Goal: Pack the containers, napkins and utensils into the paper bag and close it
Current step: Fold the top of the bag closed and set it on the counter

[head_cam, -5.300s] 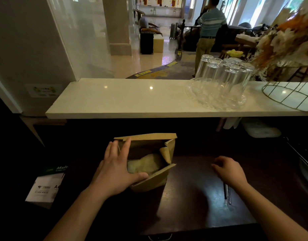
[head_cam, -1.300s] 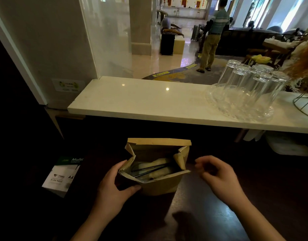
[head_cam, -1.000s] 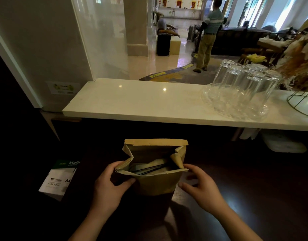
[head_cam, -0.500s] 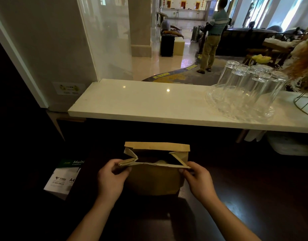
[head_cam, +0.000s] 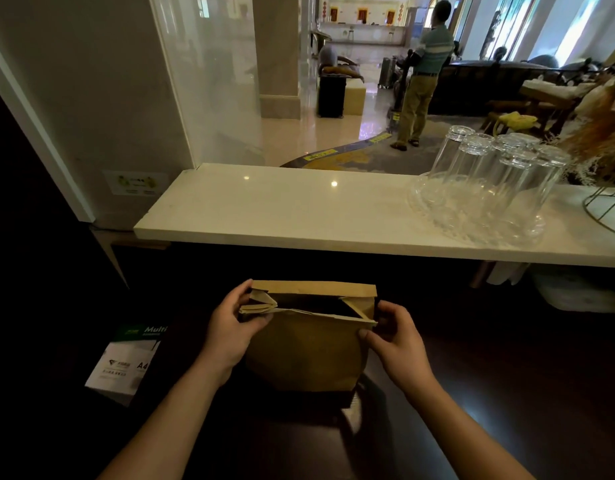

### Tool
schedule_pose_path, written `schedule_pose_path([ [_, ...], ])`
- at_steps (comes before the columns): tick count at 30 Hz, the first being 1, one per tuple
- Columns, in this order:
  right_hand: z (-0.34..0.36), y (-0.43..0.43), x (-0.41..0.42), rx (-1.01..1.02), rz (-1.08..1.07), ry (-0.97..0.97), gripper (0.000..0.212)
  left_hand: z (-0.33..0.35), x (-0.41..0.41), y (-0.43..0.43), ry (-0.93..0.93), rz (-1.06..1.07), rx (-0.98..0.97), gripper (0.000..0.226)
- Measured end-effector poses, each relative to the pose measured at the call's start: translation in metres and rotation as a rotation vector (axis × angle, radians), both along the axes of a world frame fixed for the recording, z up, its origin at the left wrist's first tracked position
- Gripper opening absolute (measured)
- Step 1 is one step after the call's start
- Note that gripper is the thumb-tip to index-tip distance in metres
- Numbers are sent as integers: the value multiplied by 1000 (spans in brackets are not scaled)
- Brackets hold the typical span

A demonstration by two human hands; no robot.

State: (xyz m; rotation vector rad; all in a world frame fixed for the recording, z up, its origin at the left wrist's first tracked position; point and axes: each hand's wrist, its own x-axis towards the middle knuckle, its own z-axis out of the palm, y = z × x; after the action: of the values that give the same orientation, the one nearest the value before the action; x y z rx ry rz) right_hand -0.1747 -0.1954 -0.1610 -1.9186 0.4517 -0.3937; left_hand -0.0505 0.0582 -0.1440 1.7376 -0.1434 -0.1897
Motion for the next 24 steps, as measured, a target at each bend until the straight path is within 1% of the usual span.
schedule_pose_path([
  [2, 1, -3, 2, 70, 33, 9, 68, -1, 0, 0, -21, 6, -2, 63],
  [4, -1, -6, 6, 129, 60, 15, 70, -2, 0, -1, -36, 17, 5, 56],
  [6, -2, -8, 9, 152, 67, 22, 58, -3, 1, -1, -56, 27, 26, 52],
  [9, -3, -6, 16, 78, 33, 7, 28, -5, 3, -2, -109, 65, 66, 42],
  [12, -4, -6, 24, -7, -33, 17, 13, -7, 8, -5, -145, 131, 88, 30],
  [15, -6, -5, 27, -10, -51, 25, 8, -10, 12, -7, -155, 150, 115, 27],
  [17, -5, -6, 25, -10, -26, 3, 13, -12, 13, -6, -154, 154, 128, 26],
  [18, -4, -7, 22, -1, 8, -12, 20, -13, 12, -5, -157, 153, 129, 26],
  [20, -2, -10, 16, 92, 101, -46, 39, -15, 12, -3, -161, 147, 127, 25],
  [22, 0, -14, 10, 206, 157, -79, 53, -15, 11, -3, -150, 141, 125, 26],
  [23, 2, -15, 9, 223, 168, -105, 54, -14, 10, -3, -140, 139, 119, 27],
  [24, 3, -14, 9, 196, 165, -131, 50, -13, 9, -4, -132, 138, 113, 27],
])
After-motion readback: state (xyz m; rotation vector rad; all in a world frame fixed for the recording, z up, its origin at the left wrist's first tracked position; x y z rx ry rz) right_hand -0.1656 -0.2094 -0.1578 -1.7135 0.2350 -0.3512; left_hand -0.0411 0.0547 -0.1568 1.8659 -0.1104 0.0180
